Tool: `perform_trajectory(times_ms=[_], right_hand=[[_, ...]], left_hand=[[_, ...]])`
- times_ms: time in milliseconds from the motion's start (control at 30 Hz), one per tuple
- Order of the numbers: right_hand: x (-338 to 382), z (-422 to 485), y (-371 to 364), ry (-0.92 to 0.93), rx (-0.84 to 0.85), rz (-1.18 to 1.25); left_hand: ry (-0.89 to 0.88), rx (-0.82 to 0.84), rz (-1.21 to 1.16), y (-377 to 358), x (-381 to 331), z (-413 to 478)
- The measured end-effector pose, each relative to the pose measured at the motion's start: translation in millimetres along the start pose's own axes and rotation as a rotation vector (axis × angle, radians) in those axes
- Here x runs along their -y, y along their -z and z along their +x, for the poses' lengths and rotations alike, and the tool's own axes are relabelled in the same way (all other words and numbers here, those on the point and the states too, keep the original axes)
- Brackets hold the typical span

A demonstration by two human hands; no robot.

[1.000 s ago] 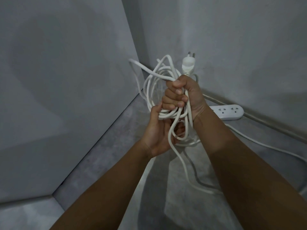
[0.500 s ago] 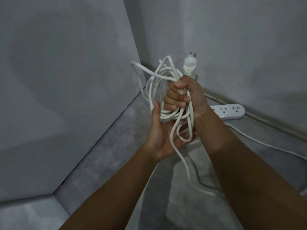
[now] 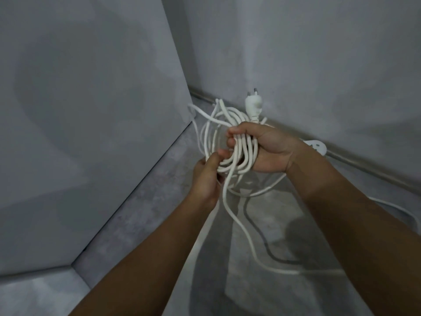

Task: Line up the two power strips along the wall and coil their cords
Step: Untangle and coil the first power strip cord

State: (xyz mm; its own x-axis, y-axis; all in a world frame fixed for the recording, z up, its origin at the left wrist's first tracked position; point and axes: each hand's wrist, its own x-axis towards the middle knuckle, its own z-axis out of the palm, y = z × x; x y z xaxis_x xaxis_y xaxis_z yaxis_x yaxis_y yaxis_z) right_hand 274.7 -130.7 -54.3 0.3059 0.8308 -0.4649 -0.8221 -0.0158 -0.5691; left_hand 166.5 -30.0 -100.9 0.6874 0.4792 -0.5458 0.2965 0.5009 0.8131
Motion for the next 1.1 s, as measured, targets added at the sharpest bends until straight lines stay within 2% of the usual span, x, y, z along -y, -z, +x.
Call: perform_trajectory(times_ms=[167, 333, 400, 567, 667, 733, 800, 833, 900, 1100], right_hand=[[-4, -11, 0, -0.066, -0.253, -0.123], [-21, -11, 2, 0.165, -0.404, -0.231], [-22, -14, 0, 0.195, -0.403, -0.187], [-7, -30, -1, 0.040, -0.193, -0.008], [-5, -29, -5, 0.031, -0.214, -0.031], [-8, -24, -10, 0.074, -0.284, -0.061], [-8, -20, -13, 0.117, -0.329, -0.043], [-6, -18, -13, 0.137, -0.343, -0.020], [0, -17, -14, 0.177, -0.358, 0.026], [37, -19, -31, 0.331, -0.310, 0.171]], left_hand=[[-0.137, -0.110, 0.203, 0, -8, -1], [-0.183, -0.099, 0.361, -3, -11, -7], [-0.183, -0.065, 0.409, -4, -12, -8], [-0.149, -0.018, 0.433, -3, -15, -5], [-0.038, -0.030, 0.336, -8, -10, -7], [0.037, -0.145, 0.287, -17, -8, -17], [0.033, -0.270, 0.234, -24, -1, -41], [0.010, -0.261, 0.243, -25, 6, -58], [-0.048, -0.113, 0.302, -24, 26, -92], [0.017, 0.201, 0.185, -15, 40, -120]])
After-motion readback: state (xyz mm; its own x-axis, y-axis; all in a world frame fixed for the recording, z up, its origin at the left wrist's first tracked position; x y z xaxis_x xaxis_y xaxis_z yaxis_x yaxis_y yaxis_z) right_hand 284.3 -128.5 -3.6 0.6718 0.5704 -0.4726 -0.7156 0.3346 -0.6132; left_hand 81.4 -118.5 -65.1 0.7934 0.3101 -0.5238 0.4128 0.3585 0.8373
